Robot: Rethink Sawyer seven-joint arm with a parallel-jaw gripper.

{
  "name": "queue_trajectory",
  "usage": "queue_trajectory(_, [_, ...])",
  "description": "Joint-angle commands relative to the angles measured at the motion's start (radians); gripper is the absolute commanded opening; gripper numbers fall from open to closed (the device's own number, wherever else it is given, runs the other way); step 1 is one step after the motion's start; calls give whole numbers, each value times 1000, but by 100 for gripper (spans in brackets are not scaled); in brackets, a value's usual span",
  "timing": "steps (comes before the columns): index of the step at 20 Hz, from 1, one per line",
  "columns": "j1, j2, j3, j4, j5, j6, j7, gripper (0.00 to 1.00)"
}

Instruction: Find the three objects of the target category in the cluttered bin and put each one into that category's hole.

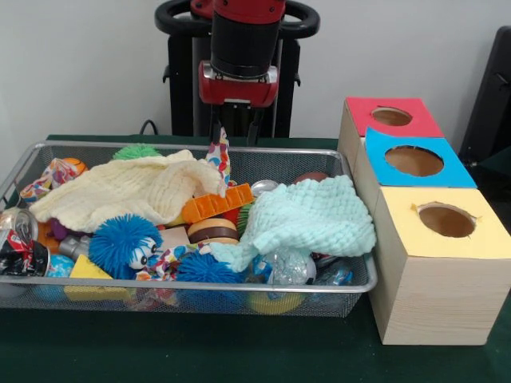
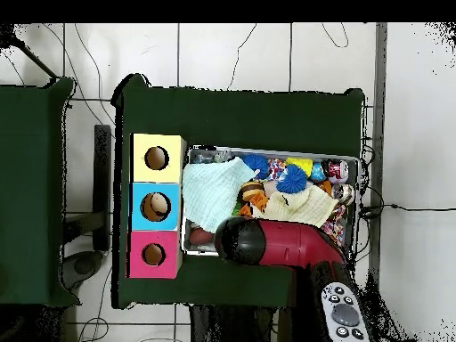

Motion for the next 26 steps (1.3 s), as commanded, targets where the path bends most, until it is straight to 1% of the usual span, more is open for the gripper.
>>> queue_trajectory(1, [-30, 11, 59, -54, -61, -16, 4, 100])
queue_trajectory(6, [-40, 44, 66, -67, -76, -48, 7, 100])
queue_trajectory(11, [-43, 71, 69, -98, -88, -55, 7, 100])
queue_trajectory(15, [-52, 74, 71, -100, -96, -57, 2, 100])
queue_trajectory(21, [-66, 83, 84, -123, -107, -37, -16, 100])
queue_trajectory(26, [-60, 91, 80, -135, -104, -6, -7, 100])
